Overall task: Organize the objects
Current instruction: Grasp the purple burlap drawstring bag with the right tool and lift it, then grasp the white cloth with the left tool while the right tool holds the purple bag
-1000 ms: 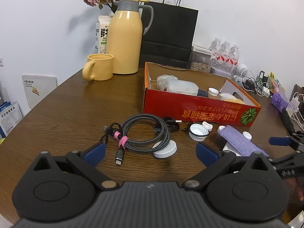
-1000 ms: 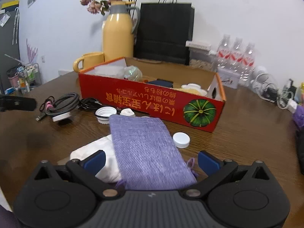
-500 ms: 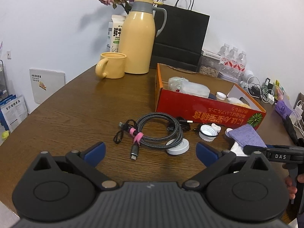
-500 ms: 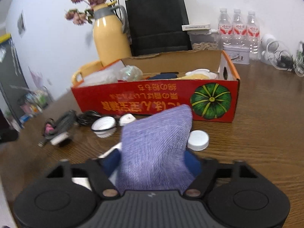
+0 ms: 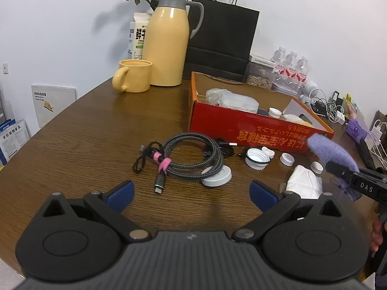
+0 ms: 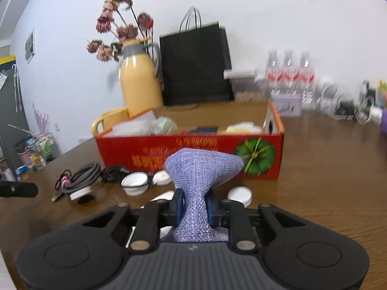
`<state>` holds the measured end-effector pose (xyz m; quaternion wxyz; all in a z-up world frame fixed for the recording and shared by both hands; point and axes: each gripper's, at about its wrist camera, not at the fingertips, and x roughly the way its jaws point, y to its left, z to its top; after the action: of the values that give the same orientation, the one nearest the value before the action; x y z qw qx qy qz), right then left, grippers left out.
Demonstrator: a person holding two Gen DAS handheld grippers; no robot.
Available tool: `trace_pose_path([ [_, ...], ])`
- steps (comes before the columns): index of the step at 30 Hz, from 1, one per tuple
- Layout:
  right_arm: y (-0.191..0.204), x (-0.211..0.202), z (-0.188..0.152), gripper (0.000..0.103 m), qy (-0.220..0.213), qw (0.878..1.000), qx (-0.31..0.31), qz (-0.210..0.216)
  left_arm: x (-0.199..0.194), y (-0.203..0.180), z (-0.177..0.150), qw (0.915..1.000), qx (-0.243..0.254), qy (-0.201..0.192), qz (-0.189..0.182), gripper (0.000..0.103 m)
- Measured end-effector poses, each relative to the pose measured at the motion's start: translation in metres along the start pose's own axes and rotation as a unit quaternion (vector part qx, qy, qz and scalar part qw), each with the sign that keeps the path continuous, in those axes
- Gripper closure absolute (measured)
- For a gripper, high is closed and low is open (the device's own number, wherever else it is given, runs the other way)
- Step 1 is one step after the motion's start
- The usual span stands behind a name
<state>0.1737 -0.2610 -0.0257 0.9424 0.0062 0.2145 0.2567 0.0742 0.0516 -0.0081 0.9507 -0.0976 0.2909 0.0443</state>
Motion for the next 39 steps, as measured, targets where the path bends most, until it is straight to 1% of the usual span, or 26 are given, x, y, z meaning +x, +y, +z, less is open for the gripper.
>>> trace_pose_path([
  [2,0.006,-0.003,0.0,0.091,-0.012,1.0,-0.019,-0.009,0.001,-0.004,-0.001,1.0,0.004,0.002,-0.004,0.0],
  [7,0.021,-0.007,-0.001,0.091,-0.025,0.997,-0.064,-0.023,0.006,-0.02,-0.004,0.9996,0.018,0.009,-0.017,0.0],
  [9,0.023,-0.01,-0.002,0.091,-0.034,0.997,-0.069,-0.024,0.008,-0.028,-0.004,0.9993,0.027,0.012,-0.023,0.0],
  [10,0.023,-0.012,-0.002,0.093,-0.042,0.996,-0.069,-0.026,0.009,-0.032,-0.004,0.9991,0.032,0.013,-0.027,0.0],
  [13,0.02,-0.021,-0.004,0.094,-0.065,0.995,-0.065,-0.032,0.012,-0.05,-0.003,0.9977,0.055,0.013,-0.037,0.0],
  [18,0.007,-0.025,0.0,0.094,-0.069,0.995,-0.066,-0.038,0.024,-0.081,0.002,0.9948,0.081,0.016,-0.059,0.0],
  [24,-0.016,-0.026,0.009,0.094,-0.069,0.993,-0.084,-0.048,0.046,-0.12,-0.001,0.9897,0.113,0.038,-0.079,0.0],
  [31,-0.035,-0.014,0.01,0.093,-0.059,0.995,-0.078,-0.034,0.069,-0.158,-0.009,0.9829,0.149,0.066,-0.086,0.0],
  [34,-0.034,-0.01,0.006,0.093,-0.049,0.995,-0.08,-0.029,0.075,-0.166,-0.01,0.9817,0.156,0.071,-0.083,0.0],
  [39,-0.037,-0.012,0.005,0.093,-0.052,0.996,-0.068,-0.024,0.085,-0.175,-0.012,0.9798,0.166,0.078,-0.079,0.0],
])
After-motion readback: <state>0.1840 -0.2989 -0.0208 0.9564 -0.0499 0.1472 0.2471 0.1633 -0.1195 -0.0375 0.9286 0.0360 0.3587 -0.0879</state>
